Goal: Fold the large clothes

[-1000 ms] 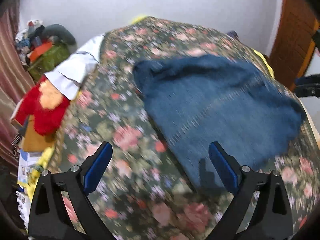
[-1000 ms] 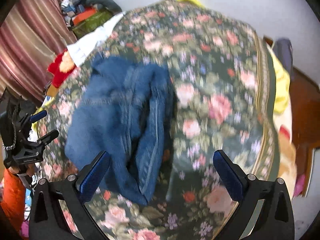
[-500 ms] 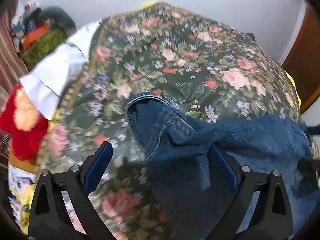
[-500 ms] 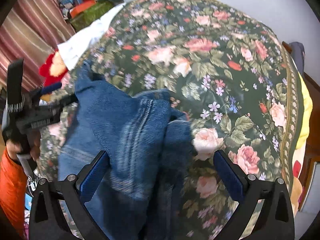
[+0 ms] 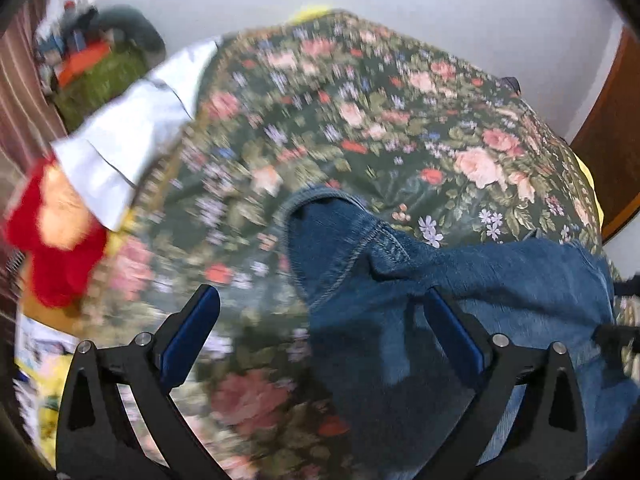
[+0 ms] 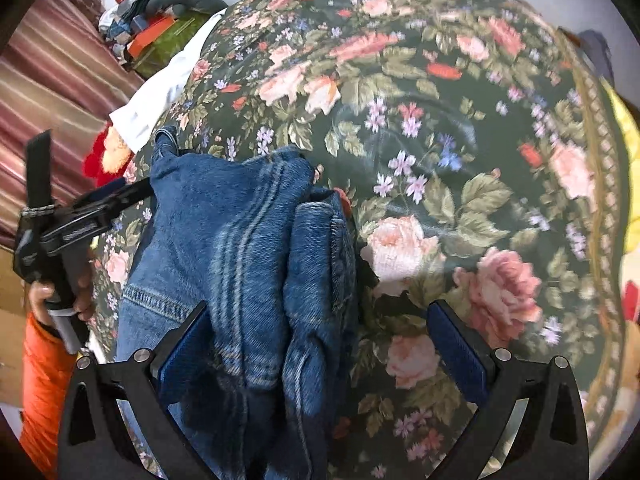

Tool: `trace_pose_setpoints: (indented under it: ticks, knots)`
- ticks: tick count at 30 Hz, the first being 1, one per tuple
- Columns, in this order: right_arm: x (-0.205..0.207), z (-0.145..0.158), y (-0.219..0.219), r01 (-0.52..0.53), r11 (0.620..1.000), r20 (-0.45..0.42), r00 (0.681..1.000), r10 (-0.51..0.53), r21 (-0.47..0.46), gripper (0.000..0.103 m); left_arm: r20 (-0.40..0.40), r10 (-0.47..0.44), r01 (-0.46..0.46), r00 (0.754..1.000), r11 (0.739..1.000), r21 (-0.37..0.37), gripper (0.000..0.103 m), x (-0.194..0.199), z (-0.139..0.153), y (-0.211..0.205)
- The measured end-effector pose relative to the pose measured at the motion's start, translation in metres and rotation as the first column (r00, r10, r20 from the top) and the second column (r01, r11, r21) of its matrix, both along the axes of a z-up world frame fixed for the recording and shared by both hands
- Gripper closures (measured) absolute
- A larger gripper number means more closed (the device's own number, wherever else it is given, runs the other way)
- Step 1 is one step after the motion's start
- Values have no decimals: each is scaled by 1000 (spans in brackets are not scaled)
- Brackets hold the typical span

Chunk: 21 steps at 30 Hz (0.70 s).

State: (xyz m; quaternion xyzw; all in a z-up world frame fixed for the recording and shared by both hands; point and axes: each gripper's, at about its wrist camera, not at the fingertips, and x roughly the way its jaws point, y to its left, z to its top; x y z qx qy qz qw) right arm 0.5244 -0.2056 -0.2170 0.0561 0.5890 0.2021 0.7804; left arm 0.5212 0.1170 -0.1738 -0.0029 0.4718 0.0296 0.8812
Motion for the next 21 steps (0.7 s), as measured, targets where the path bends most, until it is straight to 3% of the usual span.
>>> trace_pose_setpoints:
  ticks: [4,8,12,15,17,21]
  knots:
    - [-14,24,2,-13,999,52,999,16,-52,0,71,-30,28,997,999,38,0,-31,29,6]
    - [-30,47,6,-51,995,115,992,60,-83,0,114,-23,23,993,1000,0,0,-59,43,14]
    - [-43,61,11,-75,995,169,982,84,-59,0,59,-19,24,998,996,-87,0,-78,25,18]
    - [-42,53,13,-84,996,130,988,84,-6,0,-10,-15,13,1000,986,-165,0,-83,0,20]
    - [-37,37,16,-90,996,75,993,90,-4,0,-52,-10,-4,999,967,-254,0,-86,-18,20]
    - [-24,3,16,-80,996,-34,996,81,34,0,-136,-23,-42,990,886,-461,0,-80,-54,20]
